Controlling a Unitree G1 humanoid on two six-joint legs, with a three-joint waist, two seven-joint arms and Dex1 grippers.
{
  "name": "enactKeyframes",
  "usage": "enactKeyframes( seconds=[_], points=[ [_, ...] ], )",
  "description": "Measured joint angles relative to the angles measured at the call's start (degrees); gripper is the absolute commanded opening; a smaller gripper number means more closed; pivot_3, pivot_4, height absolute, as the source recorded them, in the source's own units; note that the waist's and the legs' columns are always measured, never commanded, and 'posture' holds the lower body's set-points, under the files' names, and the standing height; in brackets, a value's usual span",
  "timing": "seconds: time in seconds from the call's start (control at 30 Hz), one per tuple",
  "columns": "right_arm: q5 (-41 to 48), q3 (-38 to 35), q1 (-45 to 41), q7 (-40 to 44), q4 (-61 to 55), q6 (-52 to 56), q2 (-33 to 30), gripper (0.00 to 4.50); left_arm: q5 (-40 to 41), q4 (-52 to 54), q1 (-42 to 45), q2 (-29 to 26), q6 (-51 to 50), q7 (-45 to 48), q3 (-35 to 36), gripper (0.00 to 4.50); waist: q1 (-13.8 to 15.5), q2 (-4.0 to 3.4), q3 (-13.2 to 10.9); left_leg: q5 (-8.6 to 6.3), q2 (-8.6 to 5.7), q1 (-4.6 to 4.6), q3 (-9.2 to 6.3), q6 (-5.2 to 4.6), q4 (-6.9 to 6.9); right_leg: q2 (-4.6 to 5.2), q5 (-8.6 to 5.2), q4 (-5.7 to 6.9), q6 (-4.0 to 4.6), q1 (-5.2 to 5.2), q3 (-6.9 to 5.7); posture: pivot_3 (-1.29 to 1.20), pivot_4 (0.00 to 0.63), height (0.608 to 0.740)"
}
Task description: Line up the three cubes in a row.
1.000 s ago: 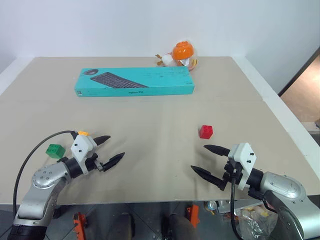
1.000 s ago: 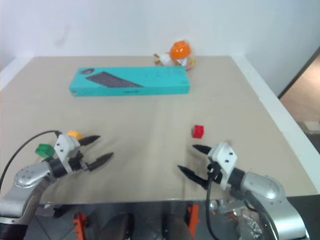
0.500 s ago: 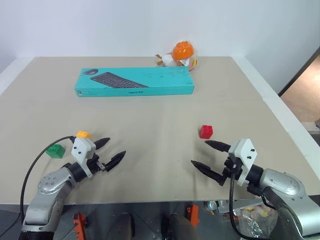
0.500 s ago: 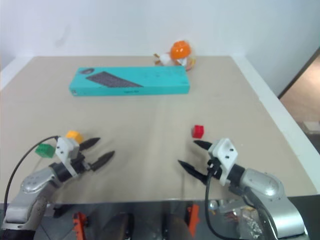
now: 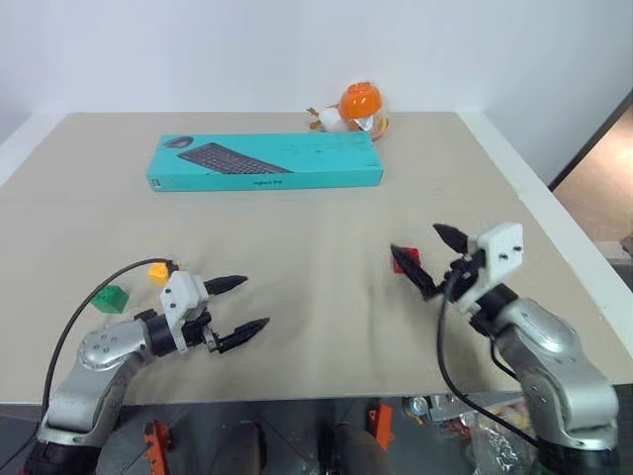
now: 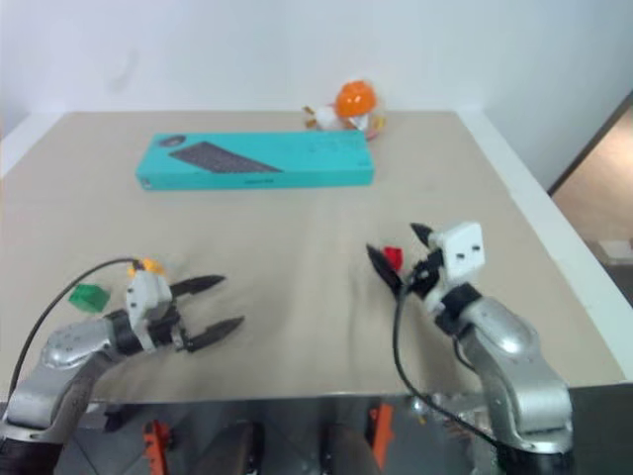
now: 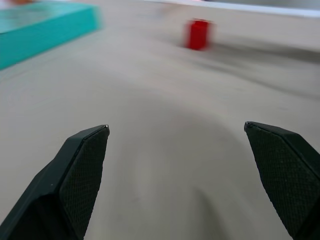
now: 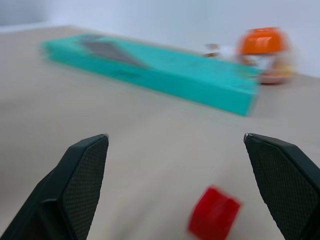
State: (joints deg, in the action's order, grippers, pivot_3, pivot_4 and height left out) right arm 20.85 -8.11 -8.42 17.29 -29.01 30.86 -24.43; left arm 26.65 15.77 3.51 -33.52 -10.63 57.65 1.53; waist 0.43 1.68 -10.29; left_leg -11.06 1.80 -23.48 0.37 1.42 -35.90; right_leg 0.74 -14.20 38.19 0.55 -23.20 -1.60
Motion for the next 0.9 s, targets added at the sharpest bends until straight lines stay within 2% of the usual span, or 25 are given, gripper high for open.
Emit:
enactKeyframes(
  seconds=[0.17,0.33,0.8,0.9],
  points=[
    [-7.15,4.61,-1.82,-7.98,4.98,0.52,6.07,4.5,2.64,-0.04,4.38,-1.93,-4.39,4.19,-1.99,4.48,-0.01,0.0,0.0,0.0,0.03,-0.16,0.05,0.0,0.02,-0.17,0.0,0.0,0.0,-0.15,0.1,0.0,0.15,0.74],
    [-11.02,5.49,-3.94,-11.68,9.65,0.05,8.22,4.5,3.1,0.06,6.09,-1.94,-6.21,5.49,-3.73,4.48,-0.06,0.0,0.0,0.0,0.04,-0.14,0.16,0.0,0.01,-0.24,0.02,0.0,-0.04,-0.17,0.31,0.0,0.15,0.74],
    [-11.53,3.37,-4.41,-12.78,14.54,0.38,12.13,4.5,3.2,1.72,8.52,-1.01,-8.45,4.74,-5.41,4.48,-0.21,0.0,0.0,-0.01,0.12,0.01,0.37,-0.01,0.06,-0.59,0.03,0.04,-0.05,-0.17,0.95,0.0,0.15,0.74],
    [-11.1,3.11,-4.52,-12.89,15.85,0.85,13.4,3.67,3.2,1.73,8.49,-1.01,-8.49,4.01,-5.44,4.5,-0.22,0.0,0.0,-0.01,0.2,0.02,0.43,-0.01,0.05,-0.59,0.05,0.04,-0.09,-0.17,1.04,0.0,0.15,0.74]
  ],
)
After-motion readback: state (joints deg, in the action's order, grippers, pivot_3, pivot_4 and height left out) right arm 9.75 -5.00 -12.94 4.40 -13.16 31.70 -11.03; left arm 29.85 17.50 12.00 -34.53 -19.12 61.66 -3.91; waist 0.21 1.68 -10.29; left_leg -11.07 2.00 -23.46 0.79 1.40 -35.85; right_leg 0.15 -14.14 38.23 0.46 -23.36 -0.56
